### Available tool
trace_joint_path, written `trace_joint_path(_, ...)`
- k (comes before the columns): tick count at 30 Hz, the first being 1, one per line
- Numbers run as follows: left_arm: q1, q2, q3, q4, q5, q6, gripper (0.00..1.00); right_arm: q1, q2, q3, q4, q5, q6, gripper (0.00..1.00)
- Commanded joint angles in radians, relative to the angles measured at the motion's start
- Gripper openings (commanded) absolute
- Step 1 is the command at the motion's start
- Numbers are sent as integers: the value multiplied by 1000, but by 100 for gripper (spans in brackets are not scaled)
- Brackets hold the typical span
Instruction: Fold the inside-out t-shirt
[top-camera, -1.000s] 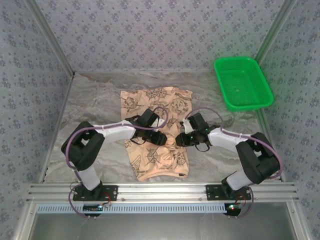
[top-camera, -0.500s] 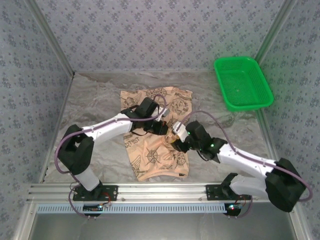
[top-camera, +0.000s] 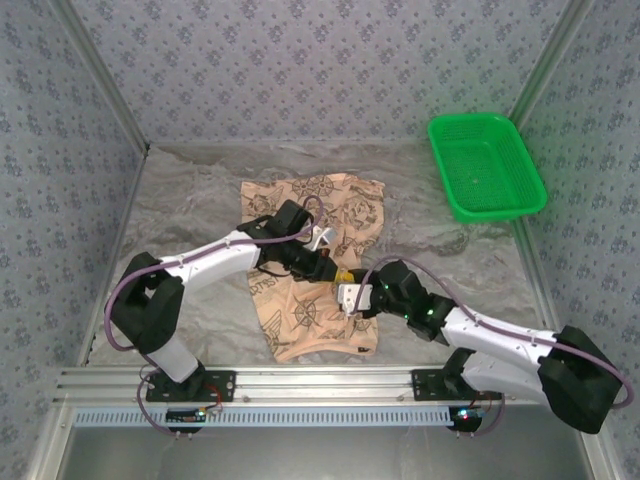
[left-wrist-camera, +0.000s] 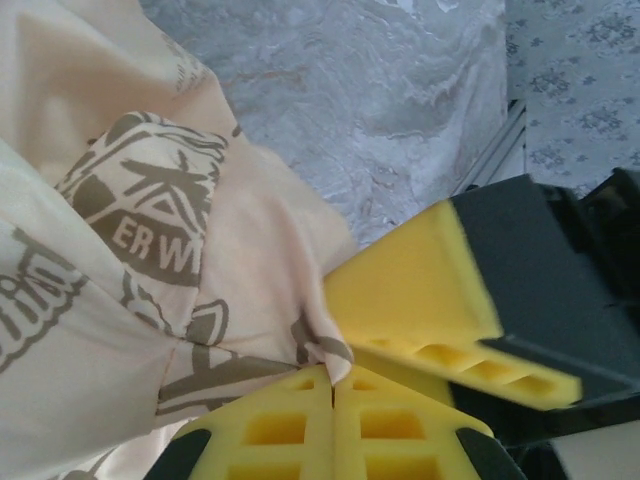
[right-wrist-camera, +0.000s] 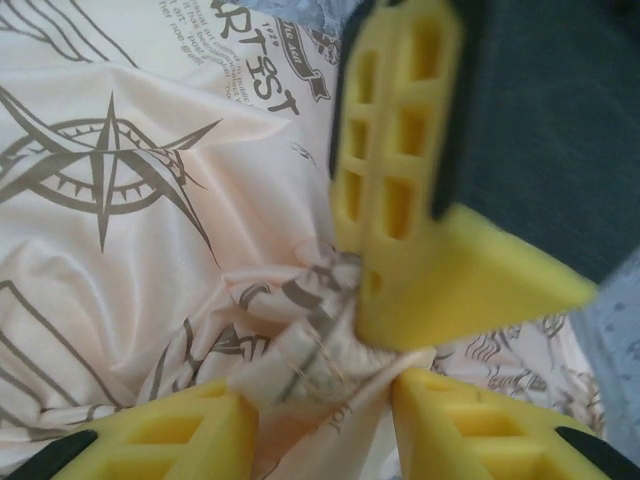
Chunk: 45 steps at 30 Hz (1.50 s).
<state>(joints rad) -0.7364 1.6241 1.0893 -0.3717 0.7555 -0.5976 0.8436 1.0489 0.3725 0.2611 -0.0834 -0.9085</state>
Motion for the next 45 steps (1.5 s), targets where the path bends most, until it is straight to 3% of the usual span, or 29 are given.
trace_joint_path(1,13,-19,-11,32,73,-45,4,18,24,-24,151,56,-115,40)
trace_joint_path(4,19,-14,-21,37,78,-50,4,25,29,-33,177,63,-109,34)
trace_joint_path(8,38,-13,-33,34,57,-44,11,26,-1,-29,145,27,-73,10)
trace_joint_path(12,88,-31,-58,47,0,-32,16,6,-50,66,-109,-160,9,4)
trace_joint_path(16,115,-23,-40,32,-58,44,18,-67,7,217,-282,-287,293,0)
trace_joint_path(20,120,-36,-45,36,-120,114,27,-147,109,372,-405,-406,535,0)
trace_joint_path(22,128,-86,-78,51,-166,129,33,-176,161,433,-469,-399,627,2)
trace_joint_path(28,121,-275,-233,192,-177,142,40,-248,249,511,-568,-451,801,4)
trace_joint_path(34,46,-265,-255,243,-173,174,47,-303,312,581,-679,-592,900,5)
trace_joint_path(39,2,-198,-232,322,-224,168,47,-325,350,611,-744,-746,885,5)
trace_joint_path(45,-36,-116,-242,350,-305,267,20,-375,374,591,-693,-993,897,2)
